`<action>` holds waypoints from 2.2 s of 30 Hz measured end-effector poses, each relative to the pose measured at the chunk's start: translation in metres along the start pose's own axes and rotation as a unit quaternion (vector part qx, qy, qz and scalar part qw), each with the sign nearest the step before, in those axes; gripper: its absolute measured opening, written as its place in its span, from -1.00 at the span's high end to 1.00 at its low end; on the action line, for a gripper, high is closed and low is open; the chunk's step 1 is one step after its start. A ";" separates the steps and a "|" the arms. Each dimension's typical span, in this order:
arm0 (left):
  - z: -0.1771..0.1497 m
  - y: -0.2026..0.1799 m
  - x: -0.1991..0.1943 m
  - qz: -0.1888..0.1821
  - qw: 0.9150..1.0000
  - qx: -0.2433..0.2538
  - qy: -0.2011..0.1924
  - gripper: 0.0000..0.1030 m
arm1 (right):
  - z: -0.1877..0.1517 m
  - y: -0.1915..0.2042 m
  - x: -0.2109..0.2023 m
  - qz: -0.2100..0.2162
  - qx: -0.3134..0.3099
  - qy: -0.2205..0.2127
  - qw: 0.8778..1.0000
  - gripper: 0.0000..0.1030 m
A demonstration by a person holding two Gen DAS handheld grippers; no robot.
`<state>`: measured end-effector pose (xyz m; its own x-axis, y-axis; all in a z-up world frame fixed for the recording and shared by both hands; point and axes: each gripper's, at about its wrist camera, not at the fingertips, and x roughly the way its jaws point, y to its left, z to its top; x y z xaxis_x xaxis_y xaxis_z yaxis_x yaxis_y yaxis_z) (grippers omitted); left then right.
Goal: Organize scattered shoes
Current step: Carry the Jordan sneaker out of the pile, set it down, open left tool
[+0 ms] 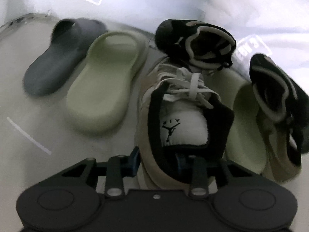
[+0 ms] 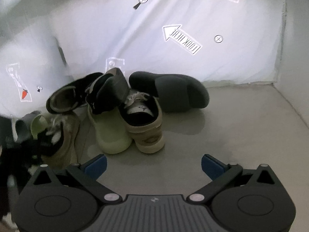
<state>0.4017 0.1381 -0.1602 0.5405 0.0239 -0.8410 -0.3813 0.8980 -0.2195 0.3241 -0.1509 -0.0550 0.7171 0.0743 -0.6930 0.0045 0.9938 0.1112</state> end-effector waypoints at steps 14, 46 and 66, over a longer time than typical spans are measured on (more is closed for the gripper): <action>-0.125 0.033 -0.085 0.003 1.000 0.019 0.024 0.34 | -0.046 -0.033 -0.078 -0.011 0.005 -0.019 1.000 -1.00; -0.170 0.060 -0.166 -0.009 0.999 -0.004 0.047 -0.35 | -0.080 -0.060 -0.107 -0.017 -0.004 0.004 1.000 -1.00; -0.090 -0.096 -0.129 -0.147 0.970 0.169 -0.094 -0.72 | -0.033 -0.085 -0.042 -0.045 0.025 -0.020 0.998 -1.00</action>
<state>0.3003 0.0095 -0.0751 0.7276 -0.2034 -0.6552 0.0606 0.9704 -0.2339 0.2703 -0.2360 -0.0590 0.7392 -0.0190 -0.6733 0.1038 0.9909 0.0861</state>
